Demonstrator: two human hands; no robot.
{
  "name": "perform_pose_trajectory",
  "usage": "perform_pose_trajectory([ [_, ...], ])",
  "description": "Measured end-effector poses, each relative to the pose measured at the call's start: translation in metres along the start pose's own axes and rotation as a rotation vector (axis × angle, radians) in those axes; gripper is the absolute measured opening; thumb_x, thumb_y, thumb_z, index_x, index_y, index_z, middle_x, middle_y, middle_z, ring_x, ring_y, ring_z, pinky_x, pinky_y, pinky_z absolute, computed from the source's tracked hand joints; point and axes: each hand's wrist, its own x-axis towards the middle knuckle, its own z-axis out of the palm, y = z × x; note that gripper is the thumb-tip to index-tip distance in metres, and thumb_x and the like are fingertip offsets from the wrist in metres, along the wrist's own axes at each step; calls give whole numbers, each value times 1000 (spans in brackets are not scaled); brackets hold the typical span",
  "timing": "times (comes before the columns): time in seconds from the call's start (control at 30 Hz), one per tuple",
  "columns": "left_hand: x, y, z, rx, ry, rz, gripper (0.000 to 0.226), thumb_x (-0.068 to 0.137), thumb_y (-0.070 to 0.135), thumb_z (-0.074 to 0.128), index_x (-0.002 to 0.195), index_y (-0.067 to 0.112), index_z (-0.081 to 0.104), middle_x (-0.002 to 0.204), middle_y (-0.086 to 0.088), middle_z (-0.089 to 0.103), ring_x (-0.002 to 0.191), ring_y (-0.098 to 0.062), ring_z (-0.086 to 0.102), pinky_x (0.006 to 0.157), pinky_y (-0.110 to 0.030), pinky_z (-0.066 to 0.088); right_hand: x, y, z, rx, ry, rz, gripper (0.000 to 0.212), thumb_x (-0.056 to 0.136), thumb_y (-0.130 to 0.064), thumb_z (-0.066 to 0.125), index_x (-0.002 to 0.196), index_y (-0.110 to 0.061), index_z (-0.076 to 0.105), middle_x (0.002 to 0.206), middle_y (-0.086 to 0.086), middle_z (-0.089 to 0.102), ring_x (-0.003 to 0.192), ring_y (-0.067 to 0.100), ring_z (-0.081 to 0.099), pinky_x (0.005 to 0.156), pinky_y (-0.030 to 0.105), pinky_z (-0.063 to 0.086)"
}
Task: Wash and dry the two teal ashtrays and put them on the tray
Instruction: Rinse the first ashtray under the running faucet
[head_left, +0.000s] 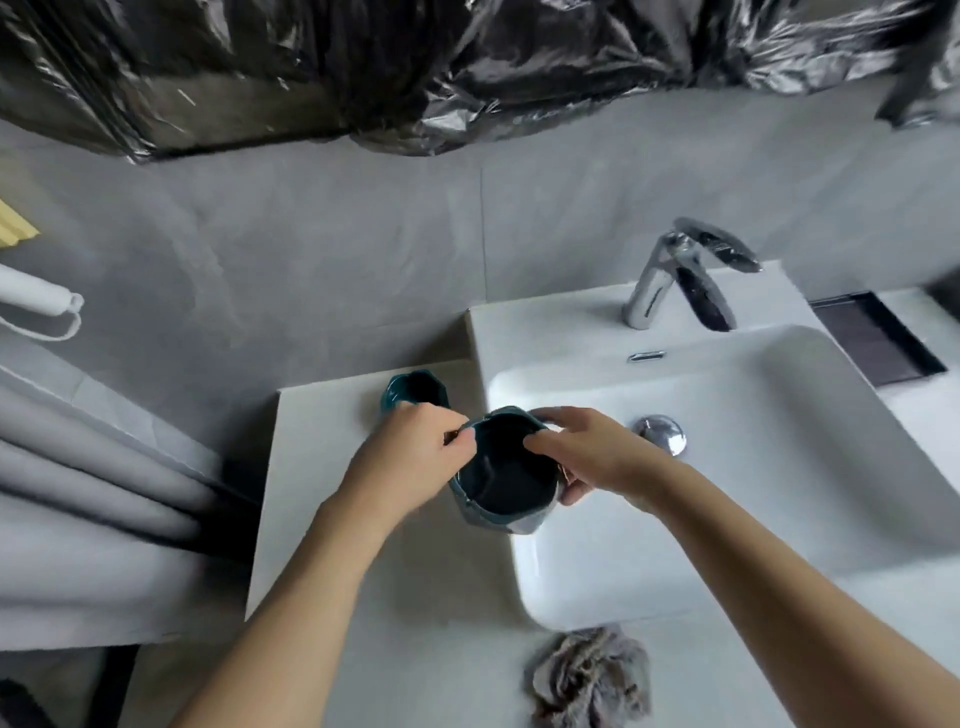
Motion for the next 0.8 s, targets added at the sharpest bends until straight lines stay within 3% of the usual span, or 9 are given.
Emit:
perform_pose_trajectory([
  [0.23,40,133,71,32,-160,74,35,91,32,51,68,6,46,60,-8,46,59,-20,37,54,-31,30,-45,94,-117,197,18,75,31,85,-13,57,115,-18,65,97,12,70,62,28,69,67,40,62],
  [0.3,53,166,80,82,-154,65,29,92,35,51,78,11,60,75,-7,61,70,-23,52,61,-31,41,-45,115,-139,242,89,101,34,84,-13,59,117,-17,59,97,15,70,61,30,70,67,41,63],
  [0.37,67,198,81,81,-19,89,26,94,35,54,111,24,70,109,0,70,101,-24,62,83,-31,47,-42,132,-158,304,146,117,34,83,-14,61,117,-15,54,99,18,69,62,30,70,66,41,63],
  [0.4,75,214,78,78,64,120,34,95,32,55,127,25,64,123,1,66,113,-23,59,91,-29,44,-40,137,-166,344,175,129,36,83,-15,61,117,-14,52,102,19,68,64,30,69,66,42,63],
  [0.47,93,237,72,68,182,187,44,94,26,57,138,20,54,140,1,56,125,-23,52,97,-28,39,-33,145,-180,423,228,143,37,83,-16,61,117,-13,48,108,18,64,72,31,71,69,44,63],
  [0.57,126,256,74,129,161,222,56,93,22,58,146,15,42,155,2,39,137,-22,41,106,-28,32,-19,145,-196,516,304,126,34,85,-15,59,115,-13,45,105,12,63,74,29,71,73,43,62],
  [0.7,162,251,89,334,106,178,63,92,28,57,147,11,32,161,-3,25,147,-28,24,115,-35,25,4,142,-206,592,360,91,35,86,-14,60,117,-14,44,102,4,58,74,20,67,75,44,62],
  [0.8,173,245,93,451,239,274,51,88,19,59,136,3,49,146,-14,48,135,-34,44,110,-38,35,18,142,-207,613,360,84,35,86,-14,60,117,-14,44,102,5,58,73,18,66,76,42,62],
])
